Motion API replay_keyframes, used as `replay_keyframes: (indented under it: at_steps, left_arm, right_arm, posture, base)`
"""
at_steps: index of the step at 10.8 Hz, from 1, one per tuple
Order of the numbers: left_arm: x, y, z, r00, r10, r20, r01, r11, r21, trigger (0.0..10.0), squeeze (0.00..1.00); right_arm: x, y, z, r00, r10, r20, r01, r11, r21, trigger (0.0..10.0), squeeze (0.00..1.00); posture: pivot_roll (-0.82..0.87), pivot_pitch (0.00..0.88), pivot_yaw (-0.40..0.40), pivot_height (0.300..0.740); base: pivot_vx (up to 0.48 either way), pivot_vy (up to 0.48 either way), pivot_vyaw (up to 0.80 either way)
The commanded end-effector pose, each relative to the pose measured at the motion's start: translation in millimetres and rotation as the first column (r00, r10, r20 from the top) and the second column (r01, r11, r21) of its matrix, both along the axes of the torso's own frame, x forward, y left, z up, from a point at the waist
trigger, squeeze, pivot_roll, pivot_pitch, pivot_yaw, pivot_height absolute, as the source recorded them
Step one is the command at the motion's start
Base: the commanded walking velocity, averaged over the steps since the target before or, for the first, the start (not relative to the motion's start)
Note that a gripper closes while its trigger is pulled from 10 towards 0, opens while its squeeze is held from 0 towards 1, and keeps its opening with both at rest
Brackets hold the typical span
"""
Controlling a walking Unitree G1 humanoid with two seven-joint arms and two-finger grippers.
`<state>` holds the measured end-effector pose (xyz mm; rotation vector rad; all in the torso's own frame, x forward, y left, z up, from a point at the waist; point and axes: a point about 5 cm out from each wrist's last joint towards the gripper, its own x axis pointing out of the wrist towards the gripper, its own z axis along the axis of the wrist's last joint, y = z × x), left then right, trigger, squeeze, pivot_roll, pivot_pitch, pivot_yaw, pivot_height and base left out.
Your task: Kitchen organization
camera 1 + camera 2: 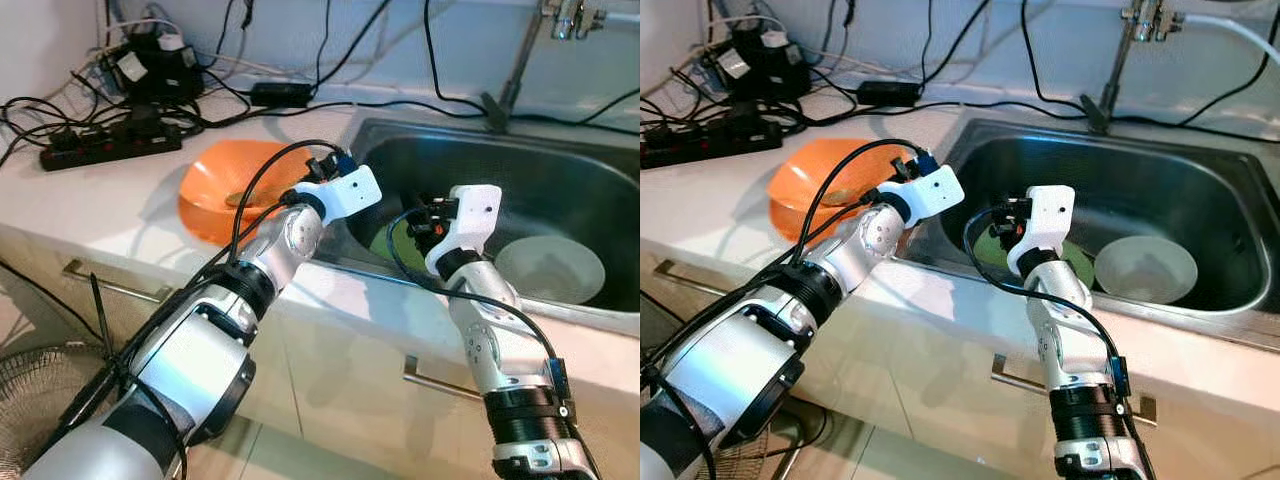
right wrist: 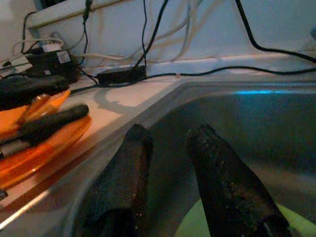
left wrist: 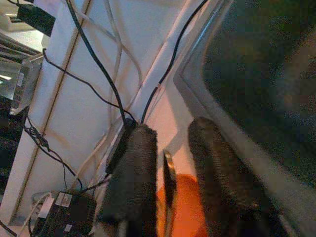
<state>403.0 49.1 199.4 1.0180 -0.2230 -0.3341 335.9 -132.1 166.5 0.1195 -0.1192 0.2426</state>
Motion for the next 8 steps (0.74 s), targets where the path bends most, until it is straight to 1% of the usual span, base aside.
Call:
replay_keyframes:
  at_steps: [1,5,7,8]
  left_arm:
    - [3.4,0.8,11.5,0.999,0.017,0.034,-0.017,1.000,-0.007,0.0,0.00]
    - [4.5,1.0,13.3,0.998,0.031,0.045,-0.032,0.999,0.005,0.0,0.00]
    - [5.6,4.2,14.3,0.997,0.050,0.052,-0.050,0.999,0.014,0.0,0.00]
    - [6.4,5.8,17.4,0.996,0.055,0.073,-0.057,0.998,0.023,0.0,0.00]
  right_arm:
    - [-2.4,2.1,1.4,1.000,0.008,-0.001,-0.008,1.000,0.015,10.0,0.00]
    - [-0.8,-1.7,-0.1,1.000,-0.013,-0.013,0.013,1.000,0.014,10.0,0.00]
    - [1.7,-2.2,0.8,1.000,-0.012,-0.012,0.012,1.000,0.012,10.0,0.00]
    - [3.4,-2.1,2.3,1.000,-0.010,-0.006,0.011,1.000,0.010,10.0,0.00]
  posture:
    - [0.09,0.078,0.075,0.740]
    - [0.09,0.065,0.079,0.740]
    - [0.10,0.055,0.076,0.740]
    - [0.10,0.047,0.071,0.740]
  base:
    - [0.000,0.000,0.00]
    - [0.000,0.000,0.00]
    - [0.000,0.000,0.00]
    - [0.000,0.000,0.00]
